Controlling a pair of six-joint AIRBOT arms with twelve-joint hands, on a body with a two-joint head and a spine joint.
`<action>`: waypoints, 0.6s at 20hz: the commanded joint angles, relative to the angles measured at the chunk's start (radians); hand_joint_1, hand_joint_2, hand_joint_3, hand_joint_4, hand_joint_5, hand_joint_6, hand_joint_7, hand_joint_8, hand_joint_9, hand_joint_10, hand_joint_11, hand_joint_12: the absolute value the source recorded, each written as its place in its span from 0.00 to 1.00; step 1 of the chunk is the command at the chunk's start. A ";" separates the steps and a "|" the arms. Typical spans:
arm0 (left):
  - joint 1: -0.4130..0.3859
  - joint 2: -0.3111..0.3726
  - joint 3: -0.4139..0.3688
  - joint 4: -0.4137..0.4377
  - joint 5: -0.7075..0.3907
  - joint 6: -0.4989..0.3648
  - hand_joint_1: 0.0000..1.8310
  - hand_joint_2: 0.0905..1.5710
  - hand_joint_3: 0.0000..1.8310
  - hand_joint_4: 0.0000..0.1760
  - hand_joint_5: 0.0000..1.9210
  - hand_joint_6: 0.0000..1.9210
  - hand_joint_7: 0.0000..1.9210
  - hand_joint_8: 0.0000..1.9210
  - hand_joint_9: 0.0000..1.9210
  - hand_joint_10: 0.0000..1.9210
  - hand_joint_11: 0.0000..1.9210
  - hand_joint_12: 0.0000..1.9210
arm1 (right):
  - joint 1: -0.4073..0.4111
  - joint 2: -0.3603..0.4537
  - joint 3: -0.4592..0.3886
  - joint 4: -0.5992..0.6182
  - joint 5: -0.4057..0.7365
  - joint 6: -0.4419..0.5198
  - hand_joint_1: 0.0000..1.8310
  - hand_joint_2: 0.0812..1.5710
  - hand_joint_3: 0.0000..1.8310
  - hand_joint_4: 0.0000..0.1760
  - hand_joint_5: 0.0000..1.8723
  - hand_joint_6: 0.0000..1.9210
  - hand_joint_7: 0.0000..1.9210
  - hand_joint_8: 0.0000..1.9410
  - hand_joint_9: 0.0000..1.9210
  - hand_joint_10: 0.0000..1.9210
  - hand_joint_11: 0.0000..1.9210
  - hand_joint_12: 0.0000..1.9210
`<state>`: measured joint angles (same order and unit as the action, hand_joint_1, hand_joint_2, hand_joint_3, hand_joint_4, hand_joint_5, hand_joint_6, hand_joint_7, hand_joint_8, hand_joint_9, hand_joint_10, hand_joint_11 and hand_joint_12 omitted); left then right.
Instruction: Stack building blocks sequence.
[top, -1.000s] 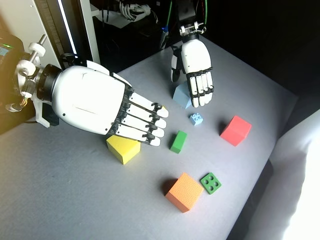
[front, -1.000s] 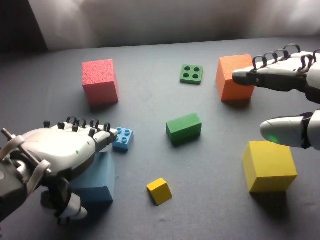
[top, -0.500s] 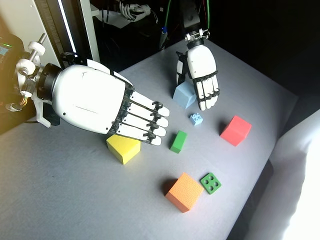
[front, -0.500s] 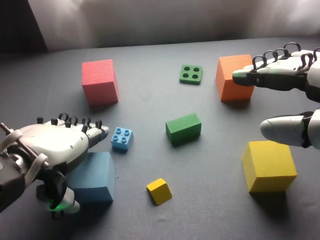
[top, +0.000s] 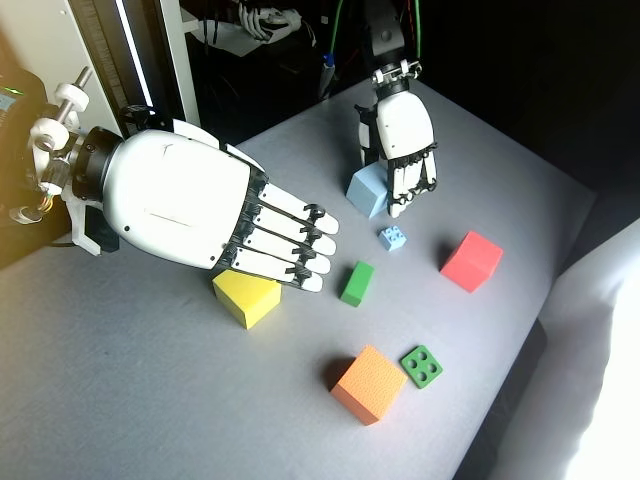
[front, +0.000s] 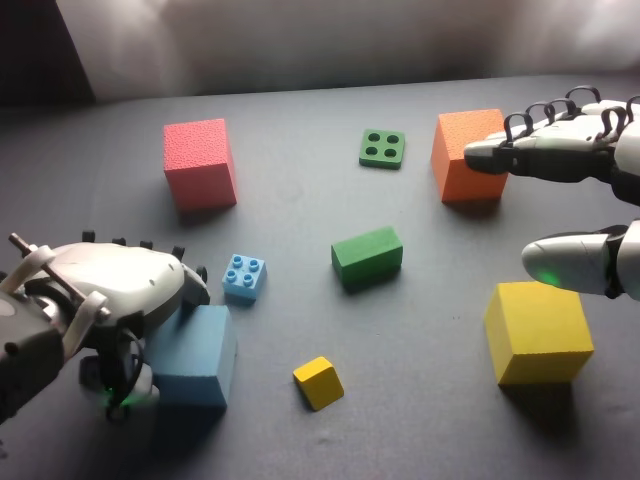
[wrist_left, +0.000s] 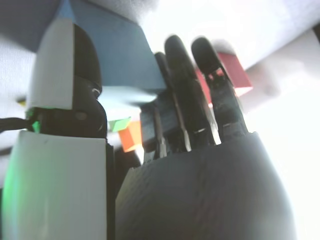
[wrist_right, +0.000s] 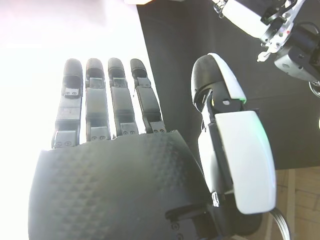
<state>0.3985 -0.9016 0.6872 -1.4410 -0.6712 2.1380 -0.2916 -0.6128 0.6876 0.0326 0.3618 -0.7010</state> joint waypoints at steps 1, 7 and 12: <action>-0.012 0.005 -0.006 0.034 -0.049 0.004 0.75 0.69 0.00 0.00 0.49 0.45 0.54 0.51 0.45 0.68 0.30 0.71 | 0.004 0.012 -0.001 0.005 0.117 0.004 0.17 0.84 0.00 0.00 0.10 0.00 0.09 0.00 0.09 0.00 0.00 0.26; -0.032 0.004 -0.023 0.004 -0.084 0.028 0.75 0.69 0.00 0.00 0.50 0.44 0.54 0.50 0.45 0.68 0.26 0.75 | 0.004 0.012 0.000 0.005 0.119 0.004 0.17 0.84 0.00 0.00 0.10 0.00 0.08 0.00 0.07 0.00 0.00 0.21; -0.077 0.003 -0.017 0.004 -0.072 0.061 0.75 0.69 0.00 0.00 0.50 0.44 0.54 0.50 0.44 0.69 0.23 0.77 | 0.004 0.013 -0.001 0.005 0.120 0.003 0.20 0.83 0.00 0.00 0.12 0.00 0.10 0.00 0.09 0.00 0.00 0.28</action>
<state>0.3176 -0.9031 0.6701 -1.4891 -0.7052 2.2024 -0.2924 -0.6121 0.6876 0.0326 0.3626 -0.7013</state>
